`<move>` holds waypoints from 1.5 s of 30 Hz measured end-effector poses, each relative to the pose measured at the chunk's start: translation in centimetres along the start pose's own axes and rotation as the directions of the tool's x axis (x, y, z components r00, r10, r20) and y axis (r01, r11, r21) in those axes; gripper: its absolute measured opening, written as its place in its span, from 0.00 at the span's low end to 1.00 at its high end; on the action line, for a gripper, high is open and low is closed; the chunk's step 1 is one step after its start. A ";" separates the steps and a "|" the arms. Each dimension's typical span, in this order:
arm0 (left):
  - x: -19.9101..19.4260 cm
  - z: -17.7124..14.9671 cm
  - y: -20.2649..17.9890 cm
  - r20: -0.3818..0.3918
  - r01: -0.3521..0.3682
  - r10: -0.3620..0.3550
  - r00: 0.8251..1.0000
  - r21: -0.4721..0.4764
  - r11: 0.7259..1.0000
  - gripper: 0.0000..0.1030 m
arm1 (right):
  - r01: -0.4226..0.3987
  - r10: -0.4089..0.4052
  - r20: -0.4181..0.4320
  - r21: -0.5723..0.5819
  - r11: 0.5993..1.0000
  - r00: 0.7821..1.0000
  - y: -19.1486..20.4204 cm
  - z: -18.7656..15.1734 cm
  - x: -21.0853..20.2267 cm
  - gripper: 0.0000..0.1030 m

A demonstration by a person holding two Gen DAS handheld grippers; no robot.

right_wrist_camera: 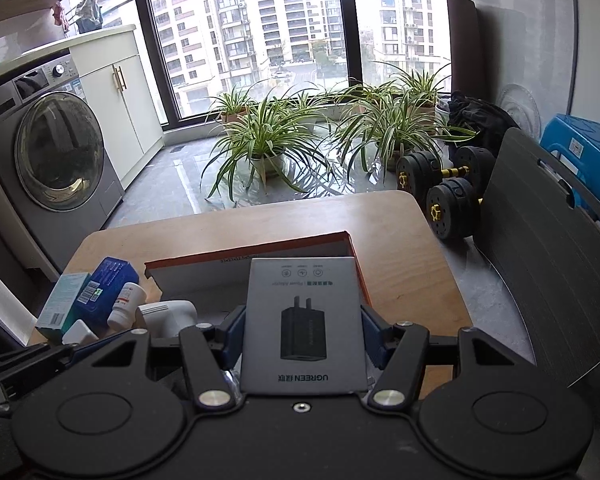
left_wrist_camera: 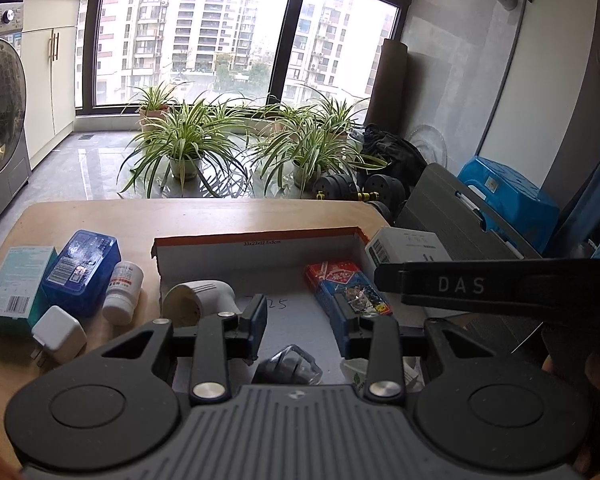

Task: Organize rigid objects
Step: 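Lower and release the black charger in the tray with the left gripper while the right releases the box, then withdraw both grippers from the tray toward the remaining table items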

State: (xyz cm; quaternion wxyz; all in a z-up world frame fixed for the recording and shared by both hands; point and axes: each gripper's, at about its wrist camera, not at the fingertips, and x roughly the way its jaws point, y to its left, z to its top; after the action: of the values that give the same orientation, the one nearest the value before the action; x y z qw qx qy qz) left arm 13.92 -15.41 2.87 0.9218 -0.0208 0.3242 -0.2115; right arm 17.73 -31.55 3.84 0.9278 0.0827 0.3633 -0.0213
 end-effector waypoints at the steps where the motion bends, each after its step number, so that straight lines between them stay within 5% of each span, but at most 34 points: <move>1: 0.3 0.0 0.0 -0.005 0.002 -0.002 1.000 0.001 1.000 0.35 | -0.002 0.002 -0.008 0.002 1.000 1.000 0.0 0.1 0.4 0.69; 14: 1.2 -0.2 0.5 -0.058 -0.003 0.001 0.998 -0.019 1.000 0.40 | -0.017 0.017 -0.046 0.001 1.000 0.999 0.3 0.3 2.2 0.76; 21: -0.2 -0.4 0.6 -0.068 -0.054 0.052 0.996 -0.023 0.998 0.81 | 0.006 -0.006 0.003 0.018 1.000 1.000 0.3 -0.3 -0.5 0.76; 28: -2.0 -0.7 1.0 -0.074 -0.107 0.105 0.992 -0.024 0.994 1.00 | 0.026 -0.027 0.040 0.016 1.000 0.999 0.7 -1.7 -3.6 0.80; 45: -7.1 -3.1 5.4 -0.079 -0.211 0.205 0.976 -0.075 0.975 1.00 | -0.037 0.037 0.021 -0.011 0.999 0.999 4.7 -5.6 -6.7 0.87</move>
State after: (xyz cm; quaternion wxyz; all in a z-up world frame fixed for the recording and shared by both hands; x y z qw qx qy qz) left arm 9.08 -7.38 3.65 0.9251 -0.0175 0.3656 -0.1008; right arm 9.58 -26.15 4.98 0.9322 0.0840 0.3519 -0.0030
